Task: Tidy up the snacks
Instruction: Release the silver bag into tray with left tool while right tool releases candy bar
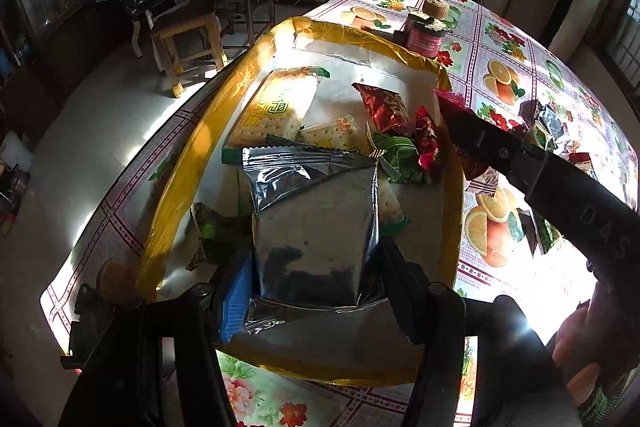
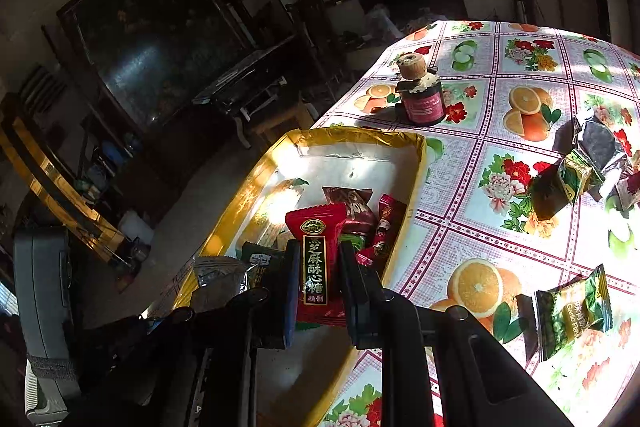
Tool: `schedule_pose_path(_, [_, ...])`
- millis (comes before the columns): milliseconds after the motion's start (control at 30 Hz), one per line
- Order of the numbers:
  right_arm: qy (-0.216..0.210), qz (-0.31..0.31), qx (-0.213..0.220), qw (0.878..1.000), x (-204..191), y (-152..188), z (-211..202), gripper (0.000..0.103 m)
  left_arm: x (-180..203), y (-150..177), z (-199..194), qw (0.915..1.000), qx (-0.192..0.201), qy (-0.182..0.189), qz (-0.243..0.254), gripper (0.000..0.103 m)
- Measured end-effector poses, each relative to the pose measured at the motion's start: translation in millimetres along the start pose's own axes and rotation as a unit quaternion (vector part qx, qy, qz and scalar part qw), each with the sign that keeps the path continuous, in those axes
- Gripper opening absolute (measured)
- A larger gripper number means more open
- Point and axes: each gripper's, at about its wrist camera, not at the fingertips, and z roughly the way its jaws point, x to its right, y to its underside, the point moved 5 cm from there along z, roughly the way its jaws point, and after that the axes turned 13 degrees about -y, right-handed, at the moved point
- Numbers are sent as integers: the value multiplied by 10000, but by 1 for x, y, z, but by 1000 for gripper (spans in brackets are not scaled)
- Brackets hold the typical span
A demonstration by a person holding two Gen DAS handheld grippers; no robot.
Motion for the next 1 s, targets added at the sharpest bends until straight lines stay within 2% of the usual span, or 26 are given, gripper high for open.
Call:
schedule_pose_path(467, [90,-14,-363,9993,19,-10,47,21,6,1,23,9993,-101,-318,182,59])
schedule_pose_path(867, [167,-18,-443,9989,28,-12,61,22,13,2,29,9985,-109,-419,329,59])
schedule_pose_path(1000, [142,-8,-438,9989,27,-15,59,23,17,2,25,9982,-65,-401,449,64])
